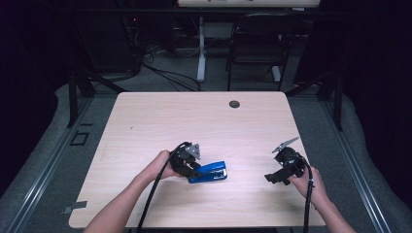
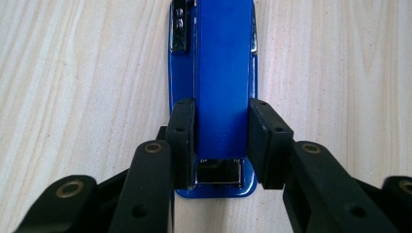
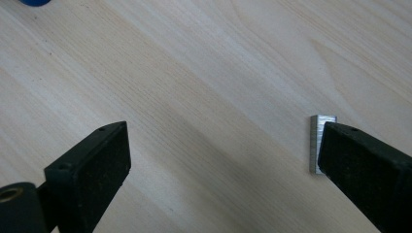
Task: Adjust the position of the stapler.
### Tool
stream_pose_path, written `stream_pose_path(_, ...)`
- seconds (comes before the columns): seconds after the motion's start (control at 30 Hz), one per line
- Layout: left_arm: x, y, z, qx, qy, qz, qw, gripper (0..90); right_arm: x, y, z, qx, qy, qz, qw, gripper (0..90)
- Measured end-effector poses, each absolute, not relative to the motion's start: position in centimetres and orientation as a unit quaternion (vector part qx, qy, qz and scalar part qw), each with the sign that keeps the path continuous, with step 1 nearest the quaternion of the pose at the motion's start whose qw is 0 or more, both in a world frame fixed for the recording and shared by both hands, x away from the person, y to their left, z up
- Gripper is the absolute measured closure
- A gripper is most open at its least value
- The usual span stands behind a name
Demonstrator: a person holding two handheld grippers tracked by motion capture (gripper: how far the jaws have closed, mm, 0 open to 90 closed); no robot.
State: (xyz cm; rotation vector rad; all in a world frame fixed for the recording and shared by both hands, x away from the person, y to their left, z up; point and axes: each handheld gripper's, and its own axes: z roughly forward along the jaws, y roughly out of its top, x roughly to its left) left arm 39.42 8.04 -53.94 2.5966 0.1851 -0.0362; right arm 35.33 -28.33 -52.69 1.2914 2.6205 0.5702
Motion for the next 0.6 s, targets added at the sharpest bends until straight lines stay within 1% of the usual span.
stream_pose_path(0.43,39.38,8.21,-53.97,0.962,0.042,-0.026,0.270,66.2,35.35,-28.17,-52.79,0.433,0.877,0.192,0.083,4.5)
stream_pose_path(0.47,39.25,8.16,-54.05,0.961,0.045,-0.015,0.272,66.2,35.36,-28.16,-52.79,0.432,0.877,0.192,0.083,4.5)
stream_pose_path(0.5,39.24,8.17,-54.04,0.961,0.044,-0.015,0.272,66.2,35.39,-28.17,-52.79,0.432,0.878,0.190,0.081,4.5)
stream_pose_path(0.53,39.34,8.23,-53.98,0.962,0.040,-0.025,0.270,66.2,35.42,-28.15,-52.80,0.432,0.878,0.189,0.080,4.5)
stream_pose_path(0.6,39.33,8.24,-53.98,0.962,0.039,-0.026,0.270,66.2,35.47,-28.11,-52.79,0.428,0.881,0.187,0.079,4.5)
